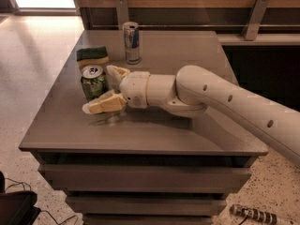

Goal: Knock green can over

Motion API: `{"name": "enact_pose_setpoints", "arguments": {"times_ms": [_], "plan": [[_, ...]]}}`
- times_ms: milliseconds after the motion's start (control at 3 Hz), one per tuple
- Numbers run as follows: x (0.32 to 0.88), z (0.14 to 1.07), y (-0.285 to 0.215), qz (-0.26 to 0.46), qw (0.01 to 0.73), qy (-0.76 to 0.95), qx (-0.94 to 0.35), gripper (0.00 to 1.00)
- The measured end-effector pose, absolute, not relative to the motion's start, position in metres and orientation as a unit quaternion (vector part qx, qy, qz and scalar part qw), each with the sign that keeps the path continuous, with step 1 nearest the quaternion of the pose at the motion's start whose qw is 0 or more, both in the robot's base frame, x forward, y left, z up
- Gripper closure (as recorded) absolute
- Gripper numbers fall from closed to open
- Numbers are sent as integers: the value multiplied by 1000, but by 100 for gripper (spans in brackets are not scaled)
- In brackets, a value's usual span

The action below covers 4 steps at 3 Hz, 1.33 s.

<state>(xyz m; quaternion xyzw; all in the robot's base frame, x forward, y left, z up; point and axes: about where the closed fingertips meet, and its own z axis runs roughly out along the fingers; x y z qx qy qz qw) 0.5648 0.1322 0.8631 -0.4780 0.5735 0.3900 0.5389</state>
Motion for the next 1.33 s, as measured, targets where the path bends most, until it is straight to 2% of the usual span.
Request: {"name": "enact_pose_setpoints", "arguments": {"times_ms": [1000,1333], "plan": [[562,865,138,393,537,570,-481,87],[561,865,140,394,537,569,-483,100]]}}
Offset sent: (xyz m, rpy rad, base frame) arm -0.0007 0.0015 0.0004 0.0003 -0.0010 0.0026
